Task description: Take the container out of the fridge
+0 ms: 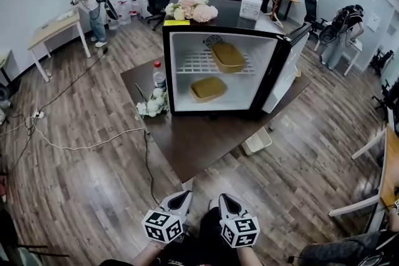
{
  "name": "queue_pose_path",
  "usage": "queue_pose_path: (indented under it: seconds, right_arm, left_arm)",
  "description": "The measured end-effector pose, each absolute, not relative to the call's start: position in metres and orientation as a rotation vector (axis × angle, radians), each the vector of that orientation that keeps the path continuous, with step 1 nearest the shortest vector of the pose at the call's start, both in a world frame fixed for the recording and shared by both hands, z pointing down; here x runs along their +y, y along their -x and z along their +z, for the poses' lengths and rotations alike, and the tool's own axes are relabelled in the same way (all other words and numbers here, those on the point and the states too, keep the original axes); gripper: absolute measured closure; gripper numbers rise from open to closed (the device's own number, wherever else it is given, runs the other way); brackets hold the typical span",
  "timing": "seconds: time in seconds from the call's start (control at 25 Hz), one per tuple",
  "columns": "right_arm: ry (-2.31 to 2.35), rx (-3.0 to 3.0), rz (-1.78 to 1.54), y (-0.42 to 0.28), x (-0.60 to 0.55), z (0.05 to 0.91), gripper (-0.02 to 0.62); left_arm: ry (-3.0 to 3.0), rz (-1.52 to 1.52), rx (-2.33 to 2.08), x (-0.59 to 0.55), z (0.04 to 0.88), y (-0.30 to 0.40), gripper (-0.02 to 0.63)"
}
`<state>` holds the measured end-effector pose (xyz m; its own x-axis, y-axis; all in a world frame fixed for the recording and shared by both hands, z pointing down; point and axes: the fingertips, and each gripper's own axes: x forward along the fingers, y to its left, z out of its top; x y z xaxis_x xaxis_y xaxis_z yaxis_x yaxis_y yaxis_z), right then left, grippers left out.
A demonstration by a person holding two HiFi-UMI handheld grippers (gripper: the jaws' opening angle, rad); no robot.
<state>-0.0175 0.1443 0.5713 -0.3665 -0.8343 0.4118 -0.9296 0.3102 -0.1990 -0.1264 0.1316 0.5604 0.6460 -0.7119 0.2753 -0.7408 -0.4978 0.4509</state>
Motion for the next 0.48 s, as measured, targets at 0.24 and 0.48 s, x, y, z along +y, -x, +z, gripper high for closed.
queue_pose_path:
  seconds: [0.24, 0.48]
  right_arm:
    - [-1.587, -2.359, 0.593, -0.004, 0.085, 0.571, 0.586]
    - [-1.575, -2.365, 0.617, -0.036, 0.031, 0.569, 0.586]
  left_arm:
    - [-2.306, 0.070, -1.163, 0.078, 0.563, 0.110, 0.598]
    - [-2.305, 0.063, -1.216, 0.022, 0.555, 0.083, 0.597]
